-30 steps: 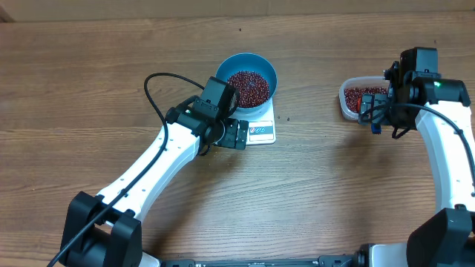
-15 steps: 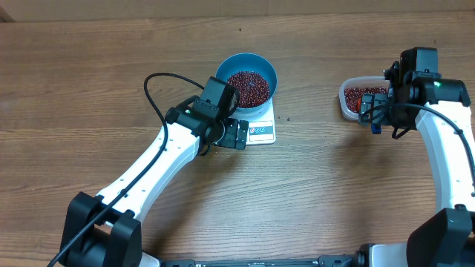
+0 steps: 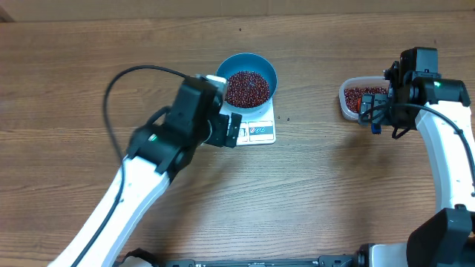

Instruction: Scoop item into bowl and weigh 150g on scale

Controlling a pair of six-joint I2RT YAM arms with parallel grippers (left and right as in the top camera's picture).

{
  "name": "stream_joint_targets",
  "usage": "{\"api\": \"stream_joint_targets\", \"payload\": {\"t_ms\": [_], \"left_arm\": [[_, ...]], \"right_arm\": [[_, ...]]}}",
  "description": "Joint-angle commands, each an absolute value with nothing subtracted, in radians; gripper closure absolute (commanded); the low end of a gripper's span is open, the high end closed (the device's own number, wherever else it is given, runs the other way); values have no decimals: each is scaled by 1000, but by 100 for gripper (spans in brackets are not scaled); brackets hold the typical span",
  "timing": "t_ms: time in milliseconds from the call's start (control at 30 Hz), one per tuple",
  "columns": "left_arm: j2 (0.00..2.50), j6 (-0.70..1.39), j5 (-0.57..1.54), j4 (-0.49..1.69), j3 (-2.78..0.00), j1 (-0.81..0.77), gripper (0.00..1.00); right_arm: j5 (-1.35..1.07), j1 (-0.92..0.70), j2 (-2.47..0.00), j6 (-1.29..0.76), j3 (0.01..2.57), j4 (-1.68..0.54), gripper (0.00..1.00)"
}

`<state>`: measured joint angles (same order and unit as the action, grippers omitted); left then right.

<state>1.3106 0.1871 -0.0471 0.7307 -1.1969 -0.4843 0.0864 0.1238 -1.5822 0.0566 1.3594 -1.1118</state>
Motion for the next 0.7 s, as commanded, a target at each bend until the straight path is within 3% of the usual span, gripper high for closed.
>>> {"api": "stream_joint_targets", "payload": {"t_ms": [0, 333, 667], "left_arm": [[1208, 98, -118, 712, -1197, -474, 0], [968, 66, -100, 568, -1090, -352, 0], [611, 67, 26, 44, -592, -189, 1]], "right_arm": [[95, 126, -1570, 61, 1382, -1109, 0], [95, 126, -1570, 61, 1382, -1109, 0], [95, 126, -1570, 61, 1382, -1109, 0]]}}
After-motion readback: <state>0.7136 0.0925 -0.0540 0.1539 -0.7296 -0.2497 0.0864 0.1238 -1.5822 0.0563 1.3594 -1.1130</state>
